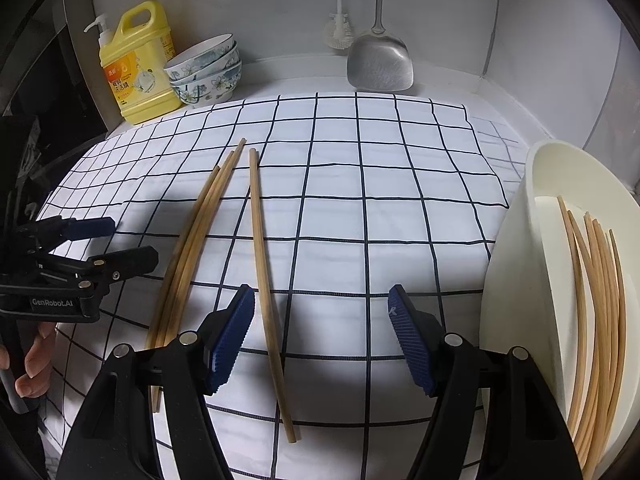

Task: Organize utensils
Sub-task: 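Position both open tools around the chopsticks in the row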

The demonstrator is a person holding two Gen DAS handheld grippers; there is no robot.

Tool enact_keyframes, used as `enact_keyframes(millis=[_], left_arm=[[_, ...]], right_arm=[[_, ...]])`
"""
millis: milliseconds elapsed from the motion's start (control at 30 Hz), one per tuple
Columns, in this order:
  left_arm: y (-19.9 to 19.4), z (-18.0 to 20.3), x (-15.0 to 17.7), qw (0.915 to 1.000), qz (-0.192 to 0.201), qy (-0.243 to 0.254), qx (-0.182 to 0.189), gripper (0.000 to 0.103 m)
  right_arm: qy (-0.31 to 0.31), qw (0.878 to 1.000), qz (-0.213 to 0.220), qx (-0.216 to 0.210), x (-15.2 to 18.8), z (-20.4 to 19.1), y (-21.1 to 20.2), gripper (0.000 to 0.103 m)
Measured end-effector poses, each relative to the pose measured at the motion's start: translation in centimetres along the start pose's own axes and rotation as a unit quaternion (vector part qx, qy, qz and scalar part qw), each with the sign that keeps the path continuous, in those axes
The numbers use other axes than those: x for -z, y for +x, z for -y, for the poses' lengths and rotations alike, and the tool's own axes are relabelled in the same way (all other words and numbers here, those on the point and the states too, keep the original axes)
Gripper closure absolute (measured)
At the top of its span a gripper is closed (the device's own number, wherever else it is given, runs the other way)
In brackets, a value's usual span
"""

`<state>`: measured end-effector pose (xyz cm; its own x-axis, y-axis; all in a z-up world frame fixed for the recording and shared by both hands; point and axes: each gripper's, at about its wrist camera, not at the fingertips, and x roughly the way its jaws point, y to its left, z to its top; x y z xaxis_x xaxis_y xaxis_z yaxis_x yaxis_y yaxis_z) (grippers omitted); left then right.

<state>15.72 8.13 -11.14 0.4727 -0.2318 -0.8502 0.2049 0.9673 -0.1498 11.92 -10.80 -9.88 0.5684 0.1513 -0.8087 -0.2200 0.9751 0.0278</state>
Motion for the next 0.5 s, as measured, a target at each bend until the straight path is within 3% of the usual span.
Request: enact_keyframes(millis=[200, 367, 500], left_arm=[[0.3, 0.0, -0.2, 0.9999, -0.010, -0.005, 0.006, 0.008], [-0.2, -0.9, -0.9, 0.9980, -0.014, -0.037, 0.048, 0.008], [-0.4, -1.0, -1.0, 0.9984, -0.010, -0.040, 0.040, 0.008]], right_arm=[[-0.002, 1.000, 0.000, -0.007, -0.1, 0.0, -0.3, 0.037], [0.003, 1.000, 0.000, -0.017, -0.2, 0.2, -0.4, 0.037], [0.004, 1.000, 0.002, -0.019, -0.2, 0.2, -0.6, 0.037]])
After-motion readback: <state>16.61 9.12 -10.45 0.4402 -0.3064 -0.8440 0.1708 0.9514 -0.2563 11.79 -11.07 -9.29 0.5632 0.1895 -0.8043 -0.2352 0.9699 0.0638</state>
